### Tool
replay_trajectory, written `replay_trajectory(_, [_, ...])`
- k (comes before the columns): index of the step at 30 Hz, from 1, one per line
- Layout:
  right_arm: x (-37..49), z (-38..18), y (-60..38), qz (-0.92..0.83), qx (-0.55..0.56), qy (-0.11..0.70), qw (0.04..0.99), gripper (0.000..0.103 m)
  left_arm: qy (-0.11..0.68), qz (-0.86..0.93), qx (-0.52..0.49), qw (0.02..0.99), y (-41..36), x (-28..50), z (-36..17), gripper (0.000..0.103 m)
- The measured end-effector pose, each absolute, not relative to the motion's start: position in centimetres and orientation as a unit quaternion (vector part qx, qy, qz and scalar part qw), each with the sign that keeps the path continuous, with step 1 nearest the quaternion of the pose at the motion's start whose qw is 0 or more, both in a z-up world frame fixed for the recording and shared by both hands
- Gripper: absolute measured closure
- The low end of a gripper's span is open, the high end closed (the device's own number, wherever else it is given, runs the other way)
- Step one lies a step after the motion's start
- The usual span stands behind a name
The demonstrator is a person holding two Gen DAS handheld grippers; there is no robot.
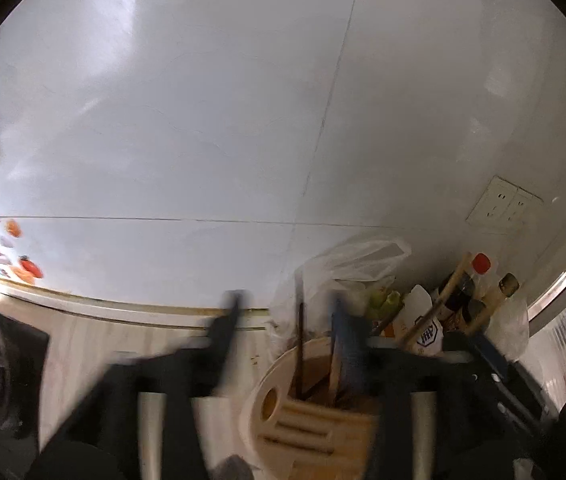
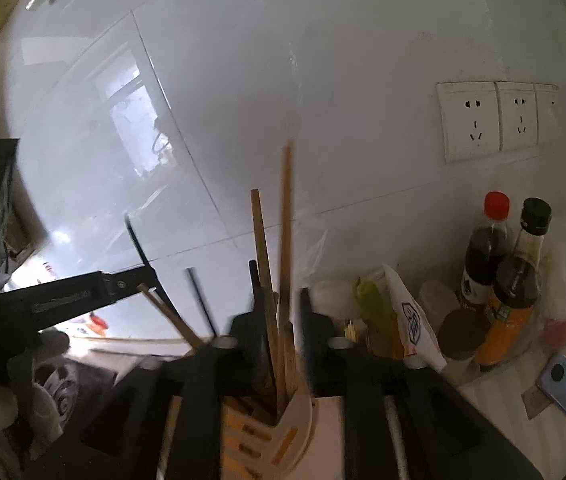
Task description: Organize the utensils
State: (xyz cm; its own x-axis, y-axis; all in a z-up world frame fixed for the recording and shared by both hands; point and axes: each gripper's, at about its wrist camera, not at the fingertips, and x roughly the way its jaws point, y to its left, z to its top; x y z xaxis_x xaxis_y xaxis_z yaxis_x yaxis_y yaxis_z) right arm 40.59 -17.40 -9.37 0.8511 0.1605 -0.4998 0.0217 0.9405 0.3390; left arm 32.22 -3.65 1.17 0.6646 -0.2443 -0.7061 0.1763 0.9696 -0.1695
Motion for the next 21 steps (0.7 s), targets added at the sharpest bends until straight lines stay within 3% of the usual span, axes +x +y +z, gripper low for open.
replay_trajectory(1, [40.0, -9.2, -17.6, 0.037, 0.171, 0.268, 0.948, 0.052, 0.386, -0.113, -0.044, 0.914, -3.2, 31.6, 1.5, 0.018])
replay_trajectory(5, [37.6, -8.0, -18.5, 0.024, 0.171, 0.268, 0.948, 0.045, 0.384, -0.084, -0.034, 0.919, -1.9, 29.4, 2.5, 0.008])
replay_trajectory(6, [37.1, -7.9, -18.5, 0.022, 0.169, 0.271, 0.947, 0.041, 0.384, -0.075, -0.03, 0.92, -1.5, 29.0, 2.6, 0.001])
replay_trajectory(10, [35.6, -7.4, -17.9, -0.022, 0.126, 0.307, 0.943, 0.014, 0.381, -0.031, 0.011, 0.924, -0.9, 27.4, 1.9, 0.0])
replay_trajectory(12, [35.1, -7.4, -17.6, -0.043, 0.104, 0.325, 0.939, 0.007, 0.388, -0.021, 0.019, 0.921, -1.0, 26.6, 1.3, 0.0])
replay_trajectory(21, [31.9, -6.0, -16.7, -0.066, 0.057, 0.339, 0.937, 0.002, 0.393, 0.003, 0.017, 0.919, -1.7, 21.6, 1.8, 0.0])
